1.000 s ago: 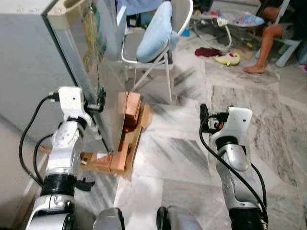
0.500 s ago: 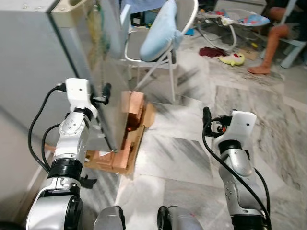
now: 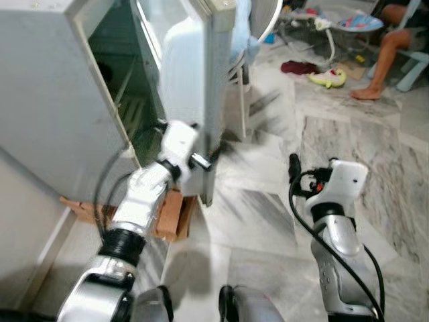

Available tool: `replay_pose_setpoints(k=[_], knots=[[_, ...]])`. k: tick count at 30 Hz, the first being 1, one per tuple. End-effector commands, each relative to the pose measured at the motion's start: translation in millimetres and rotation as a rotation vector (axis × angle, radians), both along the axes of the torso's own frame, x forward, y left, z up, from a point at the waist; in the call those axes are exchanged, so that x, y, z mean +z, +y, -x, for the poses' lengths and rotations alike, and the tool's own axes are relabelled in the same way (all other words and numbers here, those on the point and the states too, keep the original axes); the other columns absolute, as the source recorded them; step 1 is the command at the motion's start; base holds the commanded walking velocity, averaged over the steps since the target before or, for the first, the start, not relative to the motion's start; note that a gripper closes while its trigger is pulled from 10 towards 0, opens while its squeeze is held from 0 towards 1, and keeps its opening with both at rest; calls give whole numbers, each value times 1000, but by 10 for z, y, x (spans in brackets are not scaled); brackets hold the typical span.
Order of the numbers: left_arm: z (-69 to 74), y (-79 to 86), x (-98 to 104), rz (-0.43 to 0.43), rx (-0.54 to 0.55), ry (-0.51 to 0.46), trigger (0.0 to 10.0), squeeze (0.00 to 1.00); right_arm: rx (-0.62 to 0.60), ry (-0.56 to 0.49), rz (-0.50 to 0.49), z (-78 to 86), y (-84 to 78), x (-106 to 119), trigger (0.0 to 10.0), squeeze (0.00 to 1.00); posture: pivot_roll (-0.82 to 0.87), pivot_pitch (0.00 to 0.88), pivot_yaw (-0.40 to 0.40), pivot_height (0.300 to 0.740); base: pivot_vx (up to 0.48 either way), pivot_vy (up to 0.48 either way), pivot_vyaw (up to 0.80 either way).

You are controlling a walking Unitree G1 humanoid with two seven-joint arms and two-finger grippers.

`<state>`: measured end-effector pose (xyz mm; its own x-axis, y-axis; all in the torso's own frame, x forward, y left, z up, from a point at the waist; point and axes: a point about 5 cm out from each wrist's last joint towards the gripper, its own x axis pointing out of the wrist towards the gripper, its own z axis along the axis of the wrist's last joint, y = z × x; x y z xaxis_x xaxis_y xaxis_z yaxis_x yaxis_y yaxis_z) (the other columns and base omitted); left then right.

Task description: Restocking fridge

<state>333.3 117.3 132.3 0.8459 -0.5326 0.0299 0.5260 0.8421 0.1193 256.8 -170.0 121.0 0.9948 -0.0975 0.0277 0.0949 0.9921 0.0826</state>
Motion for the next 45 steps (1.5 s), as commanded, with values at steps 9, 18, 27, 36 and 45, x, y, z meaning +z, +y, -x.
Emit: replay_pose_setpoints(k=[9, 18, 27, 36, 45], knots=[[288, 344, -85, 15, 110, 6, 10000, 0, 15, 7, -14, -73, 71, -3, 10000, 0, -19, 135, -56, 740, 226, -222, -594], [491, 260, -142, -23, 83, 24, 10000, 0, 66, -60, 5, -231, 179, 154, 10000, 0, 1, 145, -37, 740, 362, -310, -510], [376, 280, -192, -53, 166, 61, 10000, 0, 67, -66, 18, -236, 196, 158, 10000, 0, -17, 152, -34, 740, 440, -104, 0], [87, 394, -88, -98, 311, 29, 10000, 0, 61, -54, 8, -191, 225, 106, 10000, 0, -26, 135, -26, 740, 419, 163, 0], [69, 36, 50, -46, 133, -11, 10000, 0, 40, -53, 10, -220, 180, 91, 10000, 0, -34, 123, -21, 740, 217, 147, 0]])
